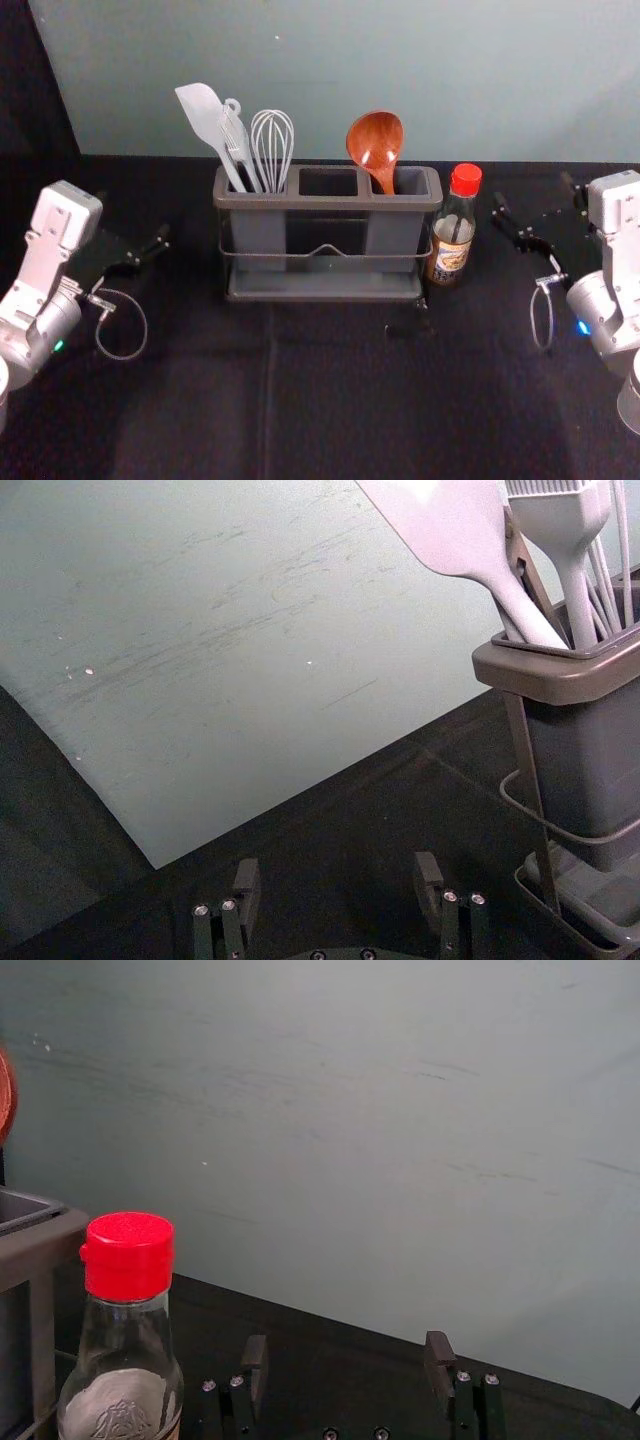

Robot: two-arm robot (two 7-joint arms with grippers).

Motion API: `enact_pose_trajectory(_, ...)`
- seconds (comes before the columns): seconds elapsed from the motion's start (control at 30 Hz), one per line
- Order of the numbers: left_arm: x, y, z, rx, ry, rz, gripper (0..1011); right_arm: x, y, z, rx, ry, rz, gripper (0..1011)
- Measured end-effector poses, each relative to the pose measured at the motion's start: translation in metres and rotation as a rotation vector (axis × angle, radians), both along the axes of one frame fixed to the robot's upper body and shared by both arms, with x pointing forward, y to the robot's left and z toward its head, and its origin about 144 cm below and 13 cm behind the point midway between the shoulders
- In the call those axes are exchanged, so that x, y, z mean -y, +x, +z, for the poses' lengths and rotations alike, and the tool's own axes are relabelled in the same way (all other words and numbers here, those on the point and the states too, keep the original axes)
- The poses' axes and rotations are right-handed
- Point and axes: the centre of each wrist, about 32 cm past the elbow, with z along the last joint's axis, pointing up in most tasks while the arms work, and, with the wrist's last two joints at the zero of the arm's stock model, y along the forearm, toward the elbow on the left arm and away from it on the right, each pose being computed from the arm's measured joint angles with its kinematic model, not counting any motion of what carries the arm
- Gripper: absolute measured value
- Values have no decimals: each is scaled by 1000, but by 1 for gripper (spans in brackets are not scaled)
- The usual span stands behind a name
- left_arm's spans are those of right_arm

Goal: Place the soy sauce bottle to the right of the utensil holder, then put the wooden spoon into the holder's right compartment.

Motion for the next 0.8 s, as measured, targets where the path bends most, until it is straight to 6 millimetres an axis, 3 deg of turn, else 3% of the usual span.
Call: enact_pose_trajectory(0.8,0,0,0,0,0,0,1005,4,-4,-4,-3,24,-28,1003)
